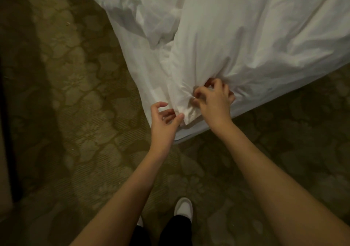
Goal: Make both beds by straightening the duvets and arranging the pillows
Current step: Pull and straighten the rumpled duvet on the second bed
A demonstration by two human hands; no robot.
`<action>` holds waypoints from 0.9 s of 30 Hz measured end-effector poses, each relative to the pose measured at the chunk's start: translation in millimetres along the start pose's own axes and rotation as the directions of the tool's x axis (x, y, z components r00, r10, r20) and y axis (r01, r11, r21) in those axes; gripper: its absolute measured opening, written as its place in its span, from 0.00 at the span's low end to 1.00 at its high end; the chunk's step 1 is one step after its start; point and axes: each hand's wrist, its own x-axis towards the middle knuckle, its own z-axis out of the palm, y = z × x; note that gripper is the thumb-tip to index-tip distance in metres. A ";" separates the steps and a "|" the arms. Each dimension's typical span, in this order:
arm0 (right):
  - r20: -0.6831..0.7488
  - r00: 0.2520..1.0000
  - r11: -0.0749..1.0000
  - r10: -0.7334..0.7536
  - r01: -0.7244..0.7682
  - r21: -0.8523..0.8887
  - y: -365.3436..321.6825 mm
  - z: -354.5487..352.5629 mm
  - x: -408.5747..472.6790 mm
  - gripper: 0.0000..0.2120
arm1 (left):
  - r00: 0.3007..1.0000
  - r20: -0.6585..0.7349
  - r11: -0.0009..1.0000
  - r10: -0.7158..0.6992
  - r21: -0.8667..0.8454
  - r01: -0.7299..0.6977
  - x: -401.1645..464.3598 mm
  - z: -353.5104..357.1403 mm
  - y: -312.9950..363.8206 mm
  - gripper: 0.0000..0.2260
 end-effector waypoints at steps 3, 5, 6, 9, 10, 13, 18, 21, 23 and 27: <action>0.019 0.999 0.999 -0.029 0.030 -0.038 12.2 -12.6 0.7 0.07 | 1.000 0.007 1.000 0.020 0.005 -0.020 -7.4 -1.9 -3.7 0.14; 0.021 0.999 0.997 -0.045 0.046 -0.054 21.8 -22.3 1.4 0.08 | 0.999 0.010 0.998 0.042 0.038 -0.042 -11.5 -3.6 -5.8 0.11; 0.020 0.999 0.997 -0.048 0.049 -0.052 24.9 -25.7 1.8 0.07 | 0.999 0.013 0.997 0.046 0.058 -0.046 -13.1 -3.5 -6.5 0.10; 0.009 0.999 0.999 -0.046 0.046 -0.020 21.2 -26.8 1.2 0.08 | 0.999 0.000 0.997 0.038 0.073 -0.038 -16.5 -0.9 -8.1 0.10; 0.010 0.999 0.999 -0.039 0.039 -0.014 17.6 -24.3 0.2 0.08 | 0.999 -0.013 0.996 0.040 0.078 -0.039 -17.7 0.5 -8.1 0.10; -0.004 1.000 1.000 -0.026 0.027 0.011 10.6 -15.3 -2.2 0.08 | 0.996 -0.042 0.989 0.080 0.127 -0.074 -17.8 4.5 -8.6 0.13; -0.026 0.998 0.996 -0.055 0.056 0.063 13.5 -14.2 -6.3 0.10 | 0.997 0.015 0.987 0.073 0.141 -0.075 -14.3 5.5 0.6 0.12; -0.147 0.984 0.972 -0.099 0.127 0.196 17.4 -13.1 -27.8 0.14 | 0.998 0.017 0.997 0.055 0.055 -0.056 -21.1 4.8 6.6 0.10; -0.198 0.971 0.950 -0.131 0.180 0.254 17.5 -6.9 -46.8 0.15 | 0.999 0.034 0.999 0.007 -0.050 -0.006 -25.2 5.3 12.6 0.10; -0.131 0.978 0.943 -0.162 0.193 0.271 11.8 7.9 -66.1 0.23 | 0.992 0.063 0.979 -0.110 -0.163 0.119 -26.6 4.8 24.0 0.13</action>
